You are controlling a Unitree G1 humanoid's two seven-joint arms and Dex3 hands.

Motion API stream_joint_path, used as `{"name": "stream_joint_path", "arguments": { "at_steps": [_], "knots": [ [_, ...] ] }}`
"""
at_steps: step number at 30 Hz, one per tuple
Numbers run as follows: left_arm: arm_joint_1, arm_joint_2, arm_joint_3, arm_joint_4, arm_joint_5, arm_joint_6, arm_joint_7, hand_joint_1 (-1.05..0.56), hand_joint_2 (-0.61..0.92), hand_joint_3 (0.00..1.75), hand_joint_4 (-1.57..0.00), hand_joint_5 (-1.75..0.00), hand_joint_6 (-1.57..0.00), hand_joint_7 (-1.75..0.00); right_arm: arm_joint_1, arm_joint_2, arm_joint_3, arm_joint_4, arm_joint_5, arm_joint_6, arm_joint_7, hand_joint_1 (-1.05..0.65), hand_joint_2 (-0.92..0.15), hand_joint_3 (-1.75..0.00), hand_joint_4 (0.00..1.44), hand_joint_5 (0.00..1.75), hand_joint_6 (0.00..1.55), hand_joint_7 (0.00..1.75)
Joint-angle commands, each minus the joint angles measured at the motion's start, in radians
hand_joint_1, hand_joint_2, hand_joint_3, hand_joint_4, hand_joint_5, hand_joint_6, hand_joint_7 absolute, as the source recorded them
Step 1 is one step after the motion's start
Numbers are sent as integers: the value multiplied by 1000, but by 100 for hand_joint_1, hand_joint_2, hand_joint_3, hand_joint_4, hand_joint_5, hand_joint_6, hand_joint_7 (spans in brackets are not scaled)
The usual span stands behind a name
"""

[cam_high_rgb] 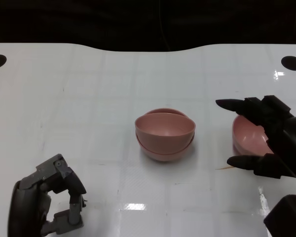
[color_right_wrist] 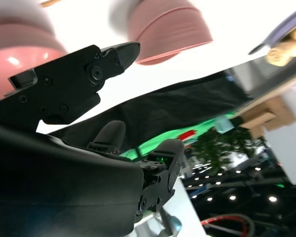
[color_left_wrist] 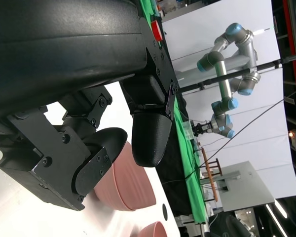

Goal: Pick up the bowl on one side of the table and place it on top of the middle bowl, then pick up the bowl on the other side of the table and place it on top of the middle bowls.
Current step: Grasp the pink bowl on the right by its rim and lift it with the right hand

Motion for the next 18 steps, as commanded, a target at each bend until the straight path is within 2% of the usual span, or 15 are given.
{"name": "stream_joint_path", "arguments": {
  "at_steps": [1, 6, 11, 14, 18],
  "knots": [
    [10, 8, 13, 3, 2, -4, 1, -5, 35, 154, -94, -175, -84, -158, 19, -18, -18, -48, -30, 54, -7, -37, -75, -2, 0, 105, 5, 61],
    [13, 9, 14, -4, 3, -2, 0, -6, 34, 154, -95, -175, -85, -160, 43, -29, -1, -157, -172, 231, 49, -36, -73, 0, 0, 92, 2, 57],
    [11, 9, 12, 0, -7, 0, -8, -6, 34, 154, -95, -175, -85, -159, 48, -28, 37, -259, -343, 438, 157, -41, -73, 0, 14, 64, 26, 22],
    [10, 8, 11, 0, -10, 0, -10, -5, 34, 154, -94, -175, -85, -159, 30, -35, 65, -266, -413, 520, 225, -43, -77, -1, 18, 56, 31, 14],
    [8, 5, 13, 0, 3, -5, -1, -3, 35, 154, -95, -175, -85, -158, -4, -39, 96, -214, -465, 581, 252, -45, -79, 0, 27, 44, 37, 7]
  ]
}}
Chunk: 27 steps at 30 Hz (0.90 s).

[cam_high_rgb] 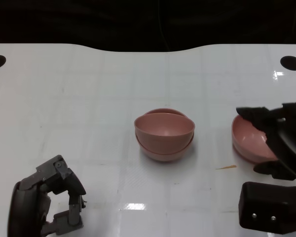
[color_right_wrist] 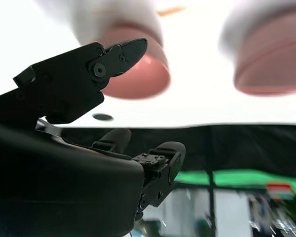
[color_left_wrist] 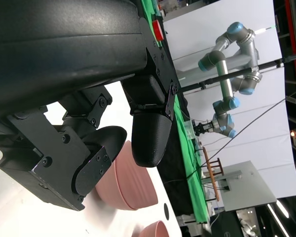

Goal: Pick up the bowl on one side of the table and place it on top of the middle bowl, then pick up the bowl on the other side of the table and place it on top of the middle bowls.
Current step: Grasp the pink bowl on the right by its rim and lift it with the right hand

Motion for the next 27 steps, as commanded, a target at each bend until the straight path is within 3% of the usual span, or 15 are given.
{"name": "stream_joint_path", "arguments": {
  "at_steps": [1, 8, 13, 18, 22, 23, 24, 25, 27],
  "knots": [
    [6, 5, 10, -1, 5, -7, 3, -3, 35, 154, -95, -175, -85, -158, -51, -24, 22, 56, -30, 39, 20, -45, -79, 0, 29, 41, 38, 6],
    [12, 4, 14, -16, 28, 2, 16, -4, 35, 154, -96, -175, -85, -160, -162, -37, 83, 258, -20, 77, 58, -46, -82, -1, 33, 25, 38, 1],
    [14, 4, 12, -23, 20, 7, 9, -4, 35, 155, -95, -175, -84, -160, -227, -37, 134, 407, -1, 73, 40, -38, -87, -1, 37, 20, 40, 2],
    [20, 1, 9, -33, 13, 20, 5, -4, 36, 154, -94, -175, -84, -159, -284, -44, 188, 524, 7, 73, 50, -36, -92, -5, 54, 19, 48, 3],
    [24, 0, 12, -43, 33, 29, 18, -5, 35, 152, -94, -175, -84, -160, -300, -61, 212, 593, 33, 4, -9, -35, -92, -3, 67, 20, 56, 5],
    [22, 0, 12, -42, 30, 28, 15, -4, 35, 152, -94, -175, -83, -159, -304, -66, 215, 613, 42, -21, -35, -32, -92, -4, 80, 23, 67, 7],
    [20, -1, 11, -38, 26, 26, 12, -4, 36, 153, -94, -175, -83, -159, -308, -71, 212, 635, 60, -54, -65, -27, -92, -6, 90, 64, 88, 8],
    [18, -2, 12, -34, 29, 21, 13, -4, 36, 153, -93, -175, -83, -159, -312, -75, 210, 654, 75, -80, -87, -23, -92, -7, 91, 91, 99, 7],
    [16, -3, 11, -32, 37, 20, 16, -5, 35, 152, -93, -175, -83, -159, -319, -87, 204, 697, 104, -148, -152, -17, -92, -7, 95, 118, 115, 10]
  ]
}}
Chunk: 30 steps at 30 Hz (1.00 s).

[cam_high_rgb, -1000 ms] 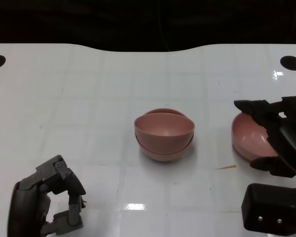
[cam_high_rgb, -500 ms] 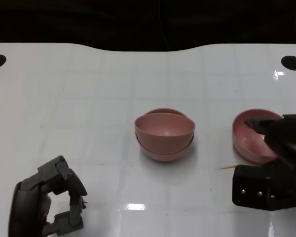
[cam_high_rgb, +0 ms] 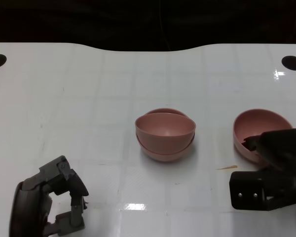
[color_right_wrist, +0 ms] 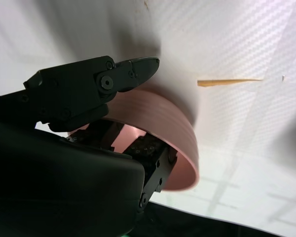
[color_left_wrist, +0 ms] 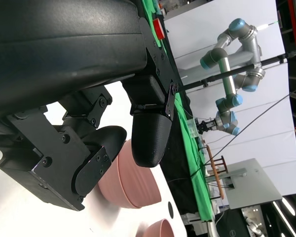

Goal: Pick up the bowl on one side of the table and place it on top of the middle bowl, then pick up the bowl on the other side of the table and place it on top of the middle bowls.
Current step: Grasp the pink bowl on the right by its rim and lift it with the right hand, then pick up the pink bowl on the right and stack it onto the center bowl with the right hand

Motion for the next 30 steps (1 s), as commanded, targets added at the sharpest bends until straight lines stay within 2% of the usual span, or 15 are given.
{"name": "stream_joint_path", "arguments": {
  "at_steps": [1, 3, 4, 6, 8, 11, 15, 17, 19, 20, 22, 23, 24, 25, 30],
  "knots": [
    [4, 3, 8, -4, 2, 3, 10, -5, 35, 152, -94, -175, -83, -159, -14, -44, -10, 68, 48, -90, -92, -15, -92, -7, 96, 129, 121, 11],
    [4, 0, 5, -9, 3, 8, 10, -5, 35, 152, -94, -175, -83, -159, -19, -55, -8, 91, 53, -135, -161, -13, -92, -9, 90, 154, 130, 16],
    [4, -1, 5, -9, 5, 9, 11, -5, 35, 152, -94, -175, -83, -159, -21, -60, -5, 99, 52, -149, -189, -12, -91, -6, 87, 166, 120, 46],
    [1, -4, 5, -4, 14, 7, 16, -5, 35, 152, -94, -175, -83, -160, -23, -70, -3, 102, 53, -173, -228, -9, -92, -4, 84, 173, 92, 105],
    [0, -6, 7, -1, 17, 6, 17, -5, 35, 152, -94, -175, -84, -160, -26, -74, -3, 107, 57, -185, -241, -9, -92, -6, 82, 174, 83, 123],
    [-3, -5, 4, 5, 3, 4, 4, -1, 37, 151, -93, -175, -83, -159, -46, -75, -12, 109, 52, -224, -342, -7, -90, -7, 84, 175, 77, 144],
    [1, -7, 9, -3, 33, 1, 26, -2, 36, 151, -93, -175, -84, -160, -63, -71, -26, 84, 76, -255, -381, -6, -89, -8, 88, 175, 75, 150],
    [4, -6, 10, -4, 41, -4, 29, -3, 33, 155, -94, -175, -84, -162, -73, -64, -35, 48, 91, -277, -398, -6, -86, -10, 92, 175, 86, 127],
    [4, -3, 9, -1, 42, -7, 27, -2, 32, 156, -94, -175, -84, -162, -83, -55, -41, 21, 113, -304, -403, -5, -83, -11, 94, 175, 91, 119],
    [4, -2, 8, -1, 42, -6, 26, -2, 32, 156, -94, -175, -83, -162, -86, -53, -42, 14, 121, -313, -403, -4, -75, -28, 95, 175, 91, 125],
    [7, -2, 7, -6, 43, 0, 27, -3, 33, 154, -94, -175, -83, -161, -93, -41, -47, -6, 149, -320, -375, -5, -46, -89, 95, 175, 90, 129],
    [6, -1, 8, -4, 45, -2, 27, -3, 33, 154, -94, -175, -83, -161, -101, -33, -49, -12, 169, -331, -361, -6, -40, -100, 95, 175, 90, 129],
    [5, -1, 8, -2, 45, -3, 27, -2, 34, 153, -94, -175, -83, -161, -106, -28, -50, -16, 183, -338, -352, -5, -35, -113, 96, 175, 88, 138],
    [4, 0, 9, 0, 46, -4, 27, -2, 35, 152, -93, -175, -83, -161, -118, -22, -48, -19, 199, -355, -340, -5, -32, -121, 97, 175, 86, 144],
    [4, 2, 11, -3, 56, -1, 33, -2, 37, 148, -93, -175, -83, -160, -160, 16, -48, -43, 273, -385, -243, -8, -29, -133, 97, 175, 87, 149]
  ]
}}
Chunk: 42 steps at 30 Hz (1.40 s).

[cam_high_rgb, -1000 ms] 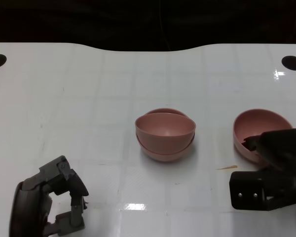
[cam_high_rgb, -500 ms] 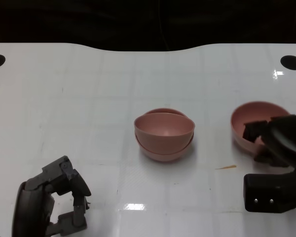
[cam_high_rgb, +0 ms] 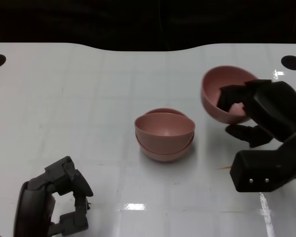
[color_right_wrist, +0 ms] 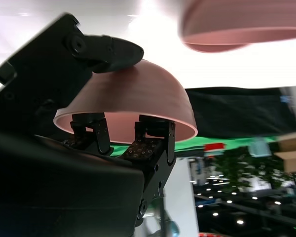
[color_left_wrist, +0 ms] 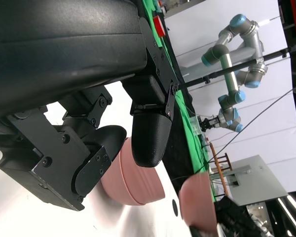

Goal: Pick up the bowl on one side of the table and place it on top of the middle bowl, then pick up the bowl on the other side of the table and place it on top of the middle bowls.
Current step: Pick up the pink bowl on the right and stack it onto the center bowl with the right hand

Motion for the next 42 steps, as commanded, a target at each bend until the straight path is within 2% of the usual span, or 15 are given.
{"name": "stream_joint_path", "arguments": {
  "at_steps": [1, 5, 10, 14, 21, 24, 25, 27, 29, 30, 31, 32, 34, 37, 42],
  "knots": [
    [7, 13, 10, -4, 8, -9, 15, -2, 37, 148, -93, -175, -83, -160, -46, 21, -7, -16, 62, -25, 60, -8, -29, -135, 97, 175, 87, 149],
    [10, 13, 5, -2, 18, -17, 14, -3, 38, 147, -94, -175, -83, -160, -87, 65, 4, 14, 127, -60, 134, -9, -33, -139, 96, 175, 86, 149],
    [15, 14, 0, -7, 18, -16, 9, -3, 39, 146, -94, -175, -82, -160, -125, 105, 21, 77, 148, -109, 176, -10, -32, -138, 96, 175, 87, 148],
    [17, 14, 2, -11, 27, -14, 16, -4, 38, 146, -94, -175, -83, -159, -161, 141, 49, 132, 141, -94, 225, -10, -31, -136, 95, 175, 89, 147],
    [13, 17, 1, -10, 36, -22, 16, -4, 37, 144, -94, -175, -83, -159, -188, 162, 79, 219, 123, -132, 234, -10, -32, -133, 95, 175, 88, 146],
    [11, 17, 0, -7, 42, -26, 19, -4, 38, 144, -94, -175, -84, -159, -196, 159, 88, 234, 127, -122, 262, -12, -36, -128, 94, 175, 87, 144],
    [10, 17, 0, -5, 47, -27, 21, -5, 37, 144, -94, -175, -84, -159, -197, 158, 88, 235, 132, -114, 279, -11, -38, -112, 90, 152, 89, 104],
    [8, 17, 0, -2, 53, -30, 25, -5, 37, 144, -94, -175, -84, -159, -195, 155, 85, 234, 134, -110, 295, -10, -44, -90, 87, 132, 96, 53],
    [8, 17, 0, -1, 56, -31, 27, -5, 37, 144, -94, -175, -84, -159, -193, 155, 81, 233, 132, -111, 298, -10, -49, -76, 85, 125, 101, 26],
    [9, 17, -1, -4, 56, -29, 28, -5, 37, 144, -94, -175, -84, -159, -190, 146, 83, 226, 125, -112, 303, -10, -50, -74, 85, 125, 102, 22],
    [10, 17, -2, -7, 56, -28, 28, -5, 37, 144, -94, -175, -84, -159, -186, 138, 85, 216, 117, -111, 307, -18, -57, -62, 68, 95, 89, 12],
    [12, 17, -2, -9, 55, -28, 28, -5, 37, 143, -94, -175, -84, -159, -180, 129, 85, 199, 112, -106, 313, -25, -70, -41, 62, 60, 80, 5],
    [13, 17, -3, -10, 54, -28, 29, -5, 37, 143, -94, -175, -84, -158, -172, 122, 84, 179, 107, -97, 321, -31, -83, -19, 61, 32, 73, 1],
    [15, 18, -5, -16, 49, -21, 25, -4, 37, 143, -94, -175, -85, -158, -155, 107, 79, 135, 110, -87, 335, -36, -90, -10, 61, 23, 65, 0],
    [12, 19, -3, -11, 65, -29, 35, -2, 36, 147, -95, -175, -86, -157, -122, 81, 64, 67, 119, -83, 338, -53, -92, -12, 53, 17, 50, 0]
  ]
}}
